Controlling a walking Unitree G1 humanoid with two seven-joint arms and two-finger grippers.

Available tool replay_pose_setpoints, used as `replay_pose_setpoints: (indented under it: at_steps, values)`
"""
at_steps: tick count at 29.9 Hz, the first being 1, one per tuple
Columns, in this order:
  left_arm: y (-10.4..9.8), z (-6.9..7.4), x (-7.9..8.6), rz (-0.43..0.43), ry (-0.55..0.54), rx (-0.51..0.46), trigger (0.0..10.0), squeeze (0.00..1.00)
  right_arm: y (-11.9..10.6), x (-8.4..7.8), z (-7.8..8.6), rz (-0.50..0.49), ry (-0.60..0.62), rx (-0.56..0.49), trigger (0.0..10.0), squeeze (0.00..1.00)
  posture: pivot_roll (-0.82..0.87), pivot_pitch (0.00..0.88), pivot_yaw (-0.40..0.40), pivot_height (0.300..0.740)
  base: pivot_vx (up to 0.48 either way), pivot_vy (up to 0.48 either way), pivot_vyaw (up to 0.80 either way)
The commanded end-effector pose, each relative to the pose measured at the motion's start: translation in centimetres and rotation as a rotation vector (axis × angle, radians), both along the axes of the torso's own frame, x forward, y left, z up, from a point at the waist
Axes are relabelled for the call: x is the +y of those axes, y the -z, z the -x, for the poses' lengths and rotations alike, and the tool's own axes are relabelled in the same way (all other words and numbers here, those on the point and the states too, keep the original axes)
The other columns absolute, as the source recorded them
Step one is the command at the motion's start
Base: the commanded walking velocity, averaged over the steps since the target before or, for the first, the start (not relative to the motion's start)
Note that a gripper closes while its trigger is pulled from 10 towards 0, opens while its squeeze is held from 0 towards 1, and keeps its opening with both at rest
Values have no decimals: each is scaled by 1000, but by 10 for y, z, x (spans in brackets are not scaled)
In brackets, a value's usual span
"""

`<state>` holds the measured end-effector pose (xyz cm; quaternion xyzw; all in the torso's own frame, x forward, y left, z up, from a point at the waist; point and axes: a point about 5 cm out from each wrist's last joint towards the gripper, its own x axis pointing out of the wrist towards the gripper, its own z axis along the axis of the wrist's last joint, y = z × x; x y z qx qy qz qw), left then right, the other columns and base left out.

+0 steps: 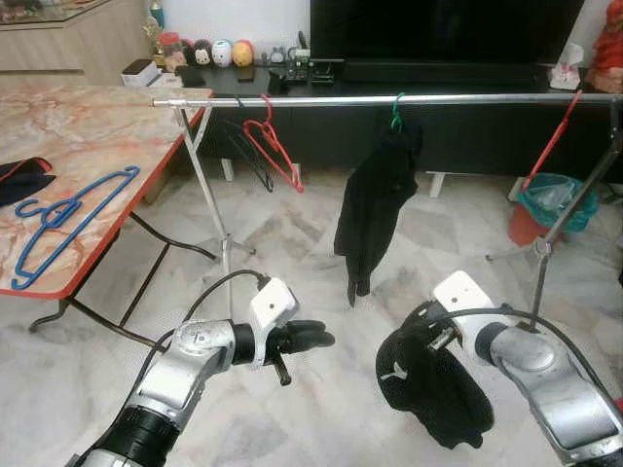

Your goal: Hang hanger

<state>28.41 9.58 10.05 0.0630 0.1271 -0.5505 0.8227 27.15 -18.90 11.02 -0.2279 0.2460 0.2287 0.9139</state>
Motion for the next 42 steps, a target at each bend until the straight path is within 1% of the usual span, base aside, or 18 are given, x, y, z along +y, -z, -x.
replay_pose_setpoints:
  at_steps: [1,4,8,10,13,14,15,19,26,42]
  values:
    - [0,1,0,5,14,6,10000,0,-18,12,-3,-61,-50,-62,0,0,-24,35,13,740,0,0,0]
    - [-4,4,-4,16,61,9,10000,0,-24,23,-1,-146,-103,-66,0,0,-24,35,11,740,0,0,0]
    - [-4,6,-5,13,78,12,10000,0,-26,26,-1,-158,-111,-68,0,0,-26,33,9,740,0,0,0]
    - [-4,7,-5,4,87,12,10000,0,-30,30,-1,-196,-132,-70,0,0,-24,32,8,740,0,0,0]
    - [-4,6,-5,9,85,8,10000,0,-34,34,0,-224,-149,-75,0,0,-24,32,6,740,0,0,0]
    - [-5,7,-6,17,88,7,10000,416,-35,36,0,-226,-162,-80,0,0,-24,31,5,740,0,0,0]
    - [-5,6,-6,21,86,4,10000,1000,-36,36,0,-226,-166,-81,0,0,-24,31,5,740,0,0,0]
    - [-6,5,-6,19,77,-12,10000,1000,-40,43,2,-256,-213,-91,0,0,-22,31,2,740,0,0,0]
    - [-7,1,-7,19,58,-34,10000,1000,-45,52,3,-277,-263,-97,0,0,-25,27,2,740,0,0,0]
    - [-6,2,-10,27,70,-27,10000,1000,-54,62,7,-303,-331,-113,0,0,-27,16,4,740,0,0,0]
